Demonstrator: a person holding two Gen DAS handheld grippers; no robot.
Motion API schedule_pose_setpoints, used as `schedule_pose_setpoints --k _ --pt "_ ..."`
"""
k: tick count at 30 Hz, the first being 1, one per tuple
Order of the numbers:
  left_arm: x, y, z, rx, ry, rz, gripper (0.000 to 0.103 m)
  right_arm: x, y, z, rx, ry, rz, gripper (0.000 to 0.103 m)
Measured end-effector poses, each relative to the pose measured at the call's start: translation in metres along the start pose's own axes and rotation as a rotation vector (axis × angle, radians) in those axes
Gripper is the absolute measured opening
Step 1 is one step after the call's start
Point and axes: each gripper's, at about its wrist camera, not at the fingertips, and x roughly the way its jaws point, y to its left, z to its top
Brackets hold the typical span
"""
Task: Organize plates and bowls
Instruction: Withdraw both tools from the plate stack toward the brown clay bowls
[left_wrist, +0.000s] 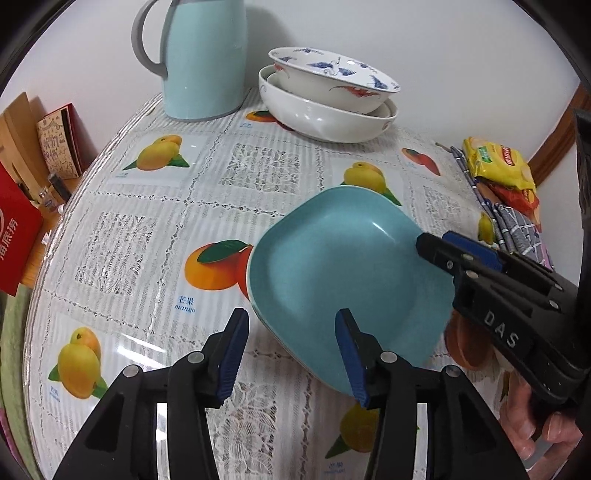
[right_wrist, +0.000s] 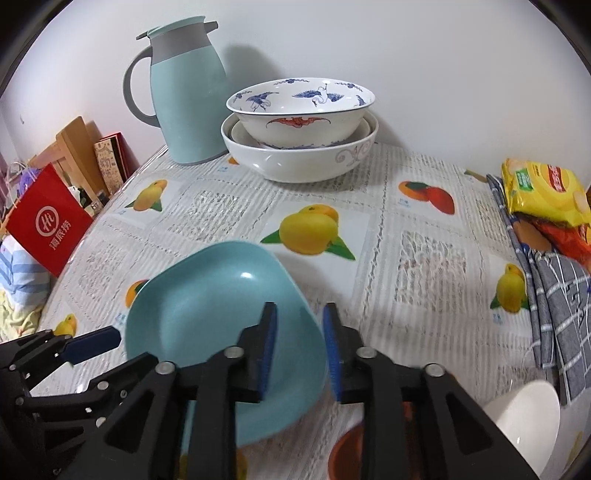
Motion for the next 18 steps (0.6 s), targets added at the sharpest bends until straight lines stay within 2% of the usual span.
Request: schedule_pose_setpoints --k 4,8,12,15,18 --pt "-0.016 -0.001 -0.004 0.002 -0.022 -0.003 0.051 -0.02 -0.001 -0.008 0.028 -0.012 0.015 0.032" --pt "-0.036 -0.004 -0.009 0.006 -0.05 -0.01 0.052 -0.043 -0.003 -0.018 0.066 -0.031 0.015 0.045" --pt "-0.053 -0.01 -0.014 0.018 -0.076 -0.02 0.054 -0.07 -0.004 -0.031 0.097 -0.059 0.021 0.045" --pt "-0.065 -0.017 -0.021 0.031 -0.1 -0.032 0.054 -0.095 -0.004 -0.041 0.091 -0.085 -0.014 0.047" --pt "-0.076 -0.024 -0.027 0.045 -0.121 -0.04 0.054 -0.118 -0.007 -0.05 0.1 -0.124 -0.039 0.059"
